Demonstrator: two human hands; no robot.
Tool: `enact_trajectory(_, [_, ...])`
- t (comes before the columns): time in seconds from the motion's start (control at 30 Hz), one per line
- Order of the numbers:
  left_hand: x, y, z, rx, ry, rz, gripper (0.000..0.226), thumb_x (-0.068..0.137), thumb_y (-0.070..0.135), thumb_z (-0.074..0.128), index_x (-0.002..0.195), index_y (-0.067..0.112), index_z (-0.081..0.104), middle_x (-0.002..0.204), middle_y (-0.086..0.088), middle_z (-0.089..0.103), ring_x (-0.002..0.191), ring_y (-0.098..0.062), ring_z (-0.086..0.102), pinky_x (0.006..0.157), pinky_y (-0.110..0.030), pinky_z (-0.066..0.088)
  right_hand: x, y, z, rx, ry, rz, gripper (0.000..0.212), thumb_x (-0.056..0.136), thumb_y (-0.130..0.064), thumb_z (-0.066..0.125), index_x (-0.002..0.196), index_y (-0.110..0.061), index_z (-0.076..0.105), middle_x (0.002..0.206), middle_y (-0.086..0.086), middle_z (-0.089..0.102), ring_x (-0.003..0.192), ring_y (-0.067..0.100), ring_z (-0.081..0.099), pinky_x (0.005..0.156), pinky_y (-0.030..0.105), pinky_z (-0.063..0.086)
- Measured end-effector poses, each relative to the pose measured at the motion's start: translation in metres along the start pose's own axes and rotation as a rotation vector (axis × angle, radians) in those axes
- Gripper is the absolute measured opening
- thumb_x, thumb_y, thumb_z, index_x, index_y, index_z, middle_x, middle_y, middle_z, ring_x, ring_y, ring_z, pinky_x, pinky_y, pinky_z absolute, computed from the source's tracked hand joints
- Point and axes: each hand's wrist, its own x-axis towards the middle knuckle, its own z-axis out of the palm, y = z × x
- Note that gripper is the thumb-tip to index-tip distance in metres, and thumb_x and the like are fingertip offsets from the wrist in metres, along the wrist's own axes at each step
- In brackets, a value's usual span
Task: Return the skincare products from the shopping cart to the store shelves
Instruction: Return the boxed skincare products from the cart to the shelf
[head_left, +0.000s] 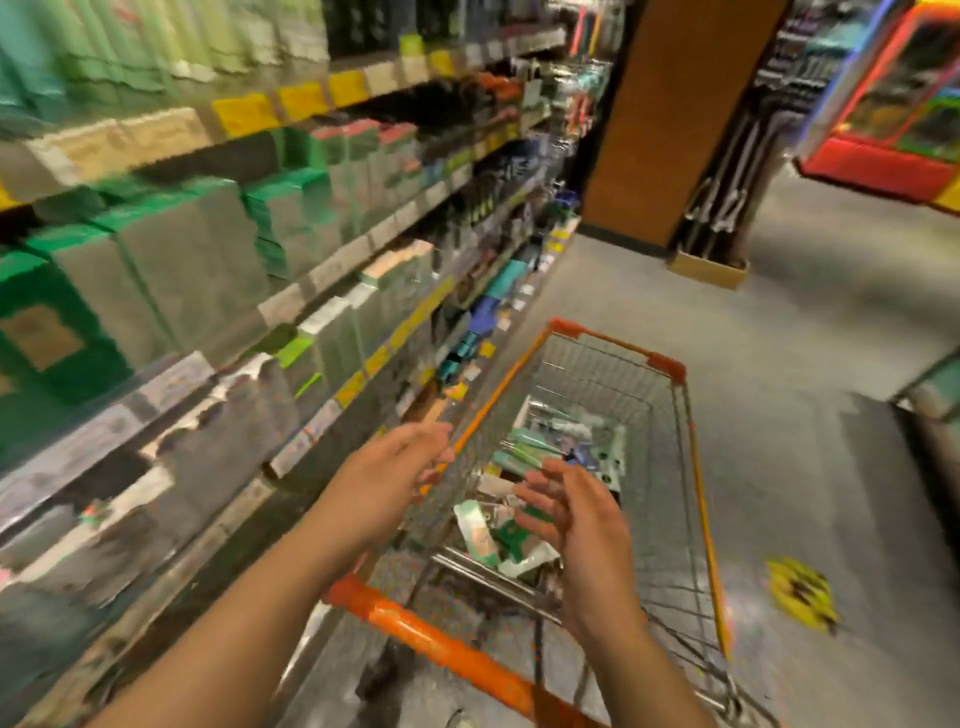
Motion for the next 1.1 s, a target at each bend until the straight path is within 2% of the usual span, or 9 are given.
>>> enact_trajectory(0.1, [0.031,-0.005,0.04,0.084,-0.054,-0.085,0.036,0.081,0.062,0.069,0.102,0.034,0.075,0.098,0.009,0.077,0.073,-0.007,0.067,0.078,-0.035,0.047,0.033,0.001,-0.039,0.015,0.069,0.049,0.024,0.107,-0.024,0.053,0.106,-0.01,0.073,0.095,0.015,0.078,0.085,0.023,0.076,0.065,0.031,0.061])
enact_trajectory(0.17, [0.046,-0.01,0.061,0.166,-0.085,-0.12,0.025,0.096,0.054,0.063,0.108,0.034,0.072,0.101,0.014,0.078,0.081,-0.002,0.071,0.086,-0.035,0.05,0.057,0.004,-0.062,0.02,0.098,0.092,0.023,0.105,-0.025,0.056,0.105,-0.01,0.074,0.091,0.014,0.077,0.08,0.024,0.075,0.069,0.037,0.058])
enact_trajectory(0.3, [0.07,-0.019,0.09,0.201,-0.089,-0.174,0.025,0.098,0.05,0.061,0.115,0.034,0.071,0.104,0.014,0.078,0.099,-0.013,0.074,0.088,-0.035,0.055,0.107,0.02,-0.1,0.027,0.125,0.233,0.019,0.103,-0.026,0.059,0.104,-0.011,0.071,0.085,0.008,0.076,0.073,0.022,0.073,0.075,0.041,0.055])
enact_trajectory(0.5, [0.106,-0.036,0.114,0.139,-0.056,-0.337,0.021,0.101,0.036,0.061,0.114,0.024,0.072,0.104,0.002,0.079,0.087,-0.018,0.072,0.091,-0.041,0.057,0.165,0.062,-0.128,-0.002,0.174,0.395,0.024,0.102,-0.027,0.061,0.111,-0.007,0.071,0.092,0.011,0.074,0.076,0.025,0.072,0.08,0.049,0.057])
enact_trajectory(0.63, [0.134,-0.056,0.118,0.127,-0.024,-0.43,0.02,0.104,0.029,0.057,0.113,0.025,0.074,0.104,-0.003,0.079,0.087,-0.021,0.072,0.097,-0.047,0.057,0.198,0.097,-0.129,-0.081,0.161,0.516,0.025,0.099,-0.026,0.065,0.112,-0.006,0.07,0.09,0.01,0.075,0.069,0.021,0.071,0.058,0.03,0.056])
enact_trajectory(0.73, [0.156,-0.07,0.12,0.116,0.007,-0.482,0.021,0.103,0.028,0.056,0.113,0.023,0.074,0.103,-0.005,0.079,0.088,-0.023,0.072,0.1,-0.05,0.053,0.223,0.126,-0.128,-0.144,0.147,0.551,0.02,0.099,-0.028,0.066,0.105,-0.009,0.069,0.083,0.007,0.074,0.066,0.02,0.067,0.061,0.03,0.052])
enact_trajectory(0.87, [0.187,-0.095,0.119,0.067,0.074,-0.538,0.022,0.103,0.029,0.058,0.115,0.019,0.073,0.093,-0.003,0.079,0.086,-0.025,0.07,0.087,-0.043,0.054,0.267,0.175,-0.128,-0.182,0.194,0.629,0.015,0.099,-0.028,0.067,0.096,-0.013,0.066,0.085,0.006,0.071,0.072,0.022,0.065,0.069,0.033,0.053])
enact_trajectory(1.0, [0.21,-0.124,0.116,0.047,0.099,-0.618,0.024,0.102,0.03,0.056,0.114,0.018,0.073,0.091,-0.001,0.079,0.081,-0.021,0.071,0.066,-0.029,0.054,0.306,0.24,-0.121,-0.22,0.213,0.706,0.025,0.091,-0.031,0.074,0.103,-0.01,0.066,0.101,0.018,0.073,0.089,0.033,0.071,0.074,0.04,0.061])
enact_trajectory(1.1, [0.218,-0.14,0.114,0.058,0.093,-0.643,0.024,0.103,0.031,0.056,0.116,0.019,0.071,0.096,-0.002,0.079,0.08,-0.02,0.069,0.065,-0.029,0.053,0.325,0.286,-0.112,-0.289,0.25,0.727,0.039,0.082,-0.031,0.081,0.105,-0.005,0.064,0.091,0.017,0.069,0.067,0.027,0.065,0.048,0.028,0.052])
